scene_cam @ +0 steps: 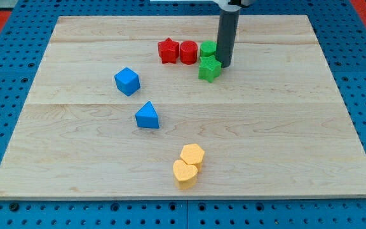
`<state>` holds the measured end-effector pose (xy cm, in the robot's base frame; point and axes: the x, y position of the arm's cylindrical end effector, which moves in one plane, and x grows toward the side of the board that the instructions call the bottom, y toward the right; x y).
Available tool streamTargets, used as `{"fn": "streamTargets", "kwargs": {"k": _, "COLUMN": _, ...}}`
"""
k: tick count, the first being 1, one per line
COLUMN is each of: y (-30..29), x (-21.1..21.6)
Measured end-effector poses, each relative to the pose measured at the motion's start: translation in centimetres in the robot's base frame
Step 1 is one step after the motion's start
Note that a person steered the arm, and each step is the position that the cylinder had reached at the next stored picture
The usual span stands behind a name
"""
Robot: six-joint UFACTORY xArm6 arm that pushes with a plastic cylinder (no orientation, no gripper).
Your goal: Slide the green star to the group of blocks
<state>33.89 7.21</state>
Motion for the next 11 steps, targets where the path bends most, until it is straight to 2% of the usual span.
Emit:
{"fn": "streamTargets", "kwargs": {"k": 3, "y": 1.0, "x": 0.9}}
{"fn": "streamTargets", "kwargs": {"k": 6, "y": 0.6, "x": 7.4}}
{"fn": "streamTargets", "kwargs": {"k": 7, "y": -0.1, "x": 7.9}}
{"fn": "streamTargets", "kwargs": {"k": 11, "y": -1.1, "x": 1.2}}
